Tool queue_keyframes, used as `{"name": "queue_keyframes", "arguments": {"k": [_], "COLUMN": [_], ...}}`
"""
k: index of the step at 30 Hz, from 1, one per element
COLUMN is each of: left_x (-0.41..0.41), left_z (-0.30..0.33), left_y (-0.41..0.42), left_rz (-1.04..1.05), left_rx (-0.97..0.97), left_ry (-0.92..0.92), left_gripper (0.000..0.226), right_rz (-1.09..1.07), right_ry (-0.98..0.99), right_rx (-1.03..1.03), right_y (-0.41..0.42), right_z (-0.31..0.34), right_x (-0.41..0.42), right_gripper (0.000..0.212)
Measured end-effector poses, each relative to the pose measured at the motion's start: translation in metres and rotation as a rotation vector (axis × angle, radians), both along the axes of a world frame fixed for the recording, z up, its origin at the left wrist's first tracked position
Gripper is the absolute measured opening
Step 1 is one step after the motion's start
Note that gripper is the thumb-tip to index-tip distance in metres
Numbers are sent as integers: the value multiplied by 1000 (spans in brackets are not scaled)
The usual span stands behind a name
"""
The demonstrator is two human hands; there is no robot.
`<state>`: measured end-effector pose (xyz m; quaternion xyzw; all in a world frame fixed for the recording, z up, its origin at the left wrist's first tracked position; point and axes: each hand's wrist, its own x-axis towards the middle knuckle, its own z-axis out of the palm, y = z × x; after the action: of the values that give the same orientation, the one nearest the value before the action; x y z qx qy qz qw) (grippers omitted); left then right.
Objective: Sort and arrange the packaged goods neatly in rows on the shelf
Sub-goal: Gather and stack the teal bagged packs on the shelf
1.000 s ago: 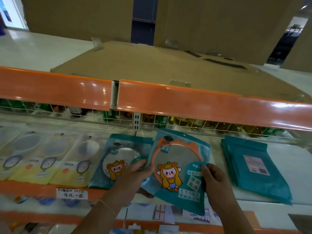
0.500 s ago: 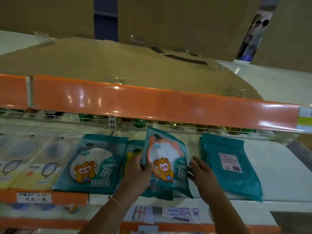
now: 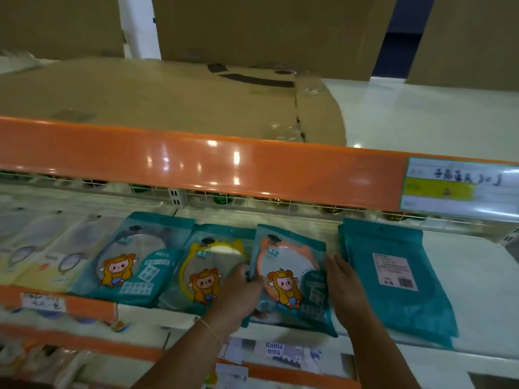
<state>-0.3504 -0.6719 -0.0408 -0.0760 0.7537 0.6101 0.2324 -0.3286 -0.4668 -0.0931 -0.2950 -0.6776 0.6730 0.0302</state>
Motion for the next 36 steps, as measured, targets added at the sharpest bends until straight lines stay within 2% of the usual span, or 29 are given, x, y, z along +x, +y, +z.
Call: {"name": "queue_keyframes", "arguments": {"k": [2, 5, 8, 10, 13, 16, 18, 20, 22, 25, 28, 32, 36], "left_x": [1, 2, 1, 0, 4, 4, -2, -12, -20, -23, -18, -13, -14], "left_z": [-3, -7, -16, -22, -20, -15, -15, -24, -37, -52, -64, -75, -74], "left_y": [12, 26, 34, 35, 33, 24, 12, -6, -26, -54, -69, -72, -65], "left_rz": [-18, -65, -98, -120, -174, -239, -244, -248, -315, -482, -572, -595, -545], "left_rx": [-47, -142, -369, -574, -900, -1100, -1093, -993, -915, -882, -919, -959, -962], "left_ry": [-11, -11, 149, 339, 602, 792, 888, 1012, 1070, 1033, 973, 876, 827], "left_gripper": [12, 15, 17, 20, 24, 27, 25, 24, 34, 45, 52, 60, 53], "right_rz": [0, 8, 18, 79, 256, 359, 413, 459, 487, 497, 499, 488, 481], "right_ry": [-18, 5, 29, 16, -35, -58, -117, -167, -199, -250, -291, -300, -299], "right_rx": [21, 85, 178, 276, 664, 955, 1062, 1116, 1123, 1160, 1190, 1194, 1236], "right_y": [9, 27, 41, 39, 25, 1, -15, -29, -43, -55, -59, -61, -66], "right_z": [15, 25, 26, 21, 5, -2, 3, 8, 8, 3, -1, -4, -6], "right_x": [7, 14, 19, 21, 23, 16, 9, 1, -4, -6, -5, -6, -1], "right_gripper": [64, 36, 24, 30, 61, 57, 55, 58, 65, 78, 79, 81, 97]}}
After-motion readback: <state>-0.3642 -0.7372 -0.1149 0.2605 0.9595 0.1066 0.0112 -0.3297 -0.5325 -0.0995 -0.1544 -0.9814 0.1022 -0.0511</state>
